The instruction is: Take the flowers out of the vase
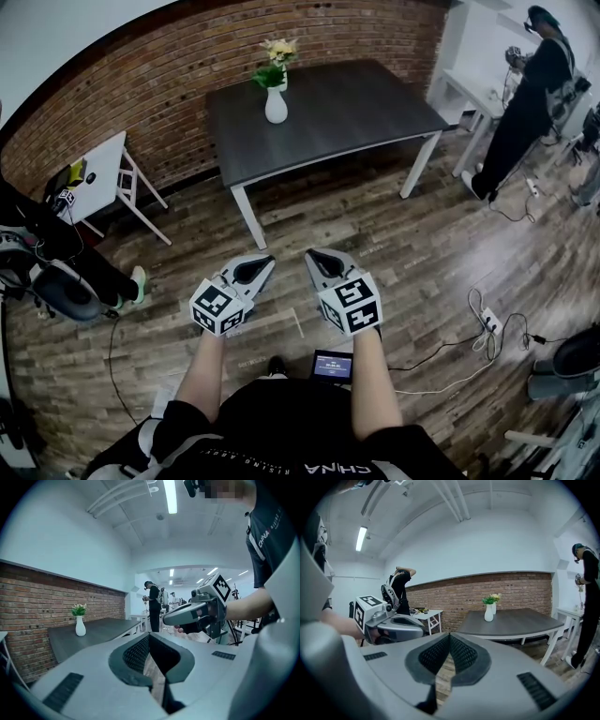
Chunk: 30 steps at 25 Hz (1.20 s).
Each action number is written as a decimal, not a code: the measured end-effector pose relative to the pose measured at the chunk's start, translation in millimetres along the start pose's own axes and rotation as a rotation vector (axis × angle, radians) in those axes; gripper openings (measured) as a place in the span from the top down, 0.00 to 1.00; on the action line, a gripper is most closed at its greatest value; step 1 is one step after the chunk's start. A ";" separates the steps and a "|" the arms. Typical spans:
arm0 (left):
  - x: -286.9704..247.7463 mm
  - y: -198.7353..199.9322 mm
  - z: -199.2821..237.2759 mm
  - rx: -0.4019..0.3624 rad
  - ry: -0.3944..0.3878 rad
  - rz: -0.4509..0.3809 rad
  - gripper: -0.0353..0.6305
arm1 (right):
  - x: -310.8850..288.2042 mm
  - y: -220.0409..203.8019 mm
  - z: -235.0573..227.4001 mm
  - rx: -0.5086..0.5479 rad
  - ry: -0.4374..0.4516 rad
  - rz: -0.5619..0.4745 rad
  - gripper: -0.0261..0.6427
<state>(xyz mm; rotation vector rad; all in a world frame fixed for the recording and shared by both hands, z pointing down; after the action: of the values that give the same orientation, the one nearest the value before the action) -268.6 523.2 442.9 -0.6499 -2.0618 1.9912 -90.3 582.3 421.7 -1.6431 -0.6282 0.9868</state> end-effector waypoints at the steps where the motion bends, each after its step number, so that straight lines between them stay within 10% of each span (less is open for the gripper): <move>1: -0.4 0.0 0.7 0.001 0.001 0.001 0.94 | -0.2 0.3 -1.0 0.000 0.000 0.000 0.95; 30: -66.0 2.0 -24.1 0.049 0.106 0.005 0.94 | 39.5 -26.2 -84.6 -0.075 0.032 -0.012 0.95</move>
<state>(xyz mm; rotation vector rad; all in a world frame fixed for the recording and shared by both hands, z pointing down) -199.5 515.5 452.9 -0.7346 -1.9466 1.9580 4.3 578.1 442.7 -1.7162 -0.6596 0.9367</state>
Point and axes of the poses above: the fingertips, and each gripper's own axes: x backward along the fingers, z to its left, y out of its top, the point moved 8 cm from there along x, backward along the fingers, and after that the axes turned 9 degrees about y, right-handed, at the moved point
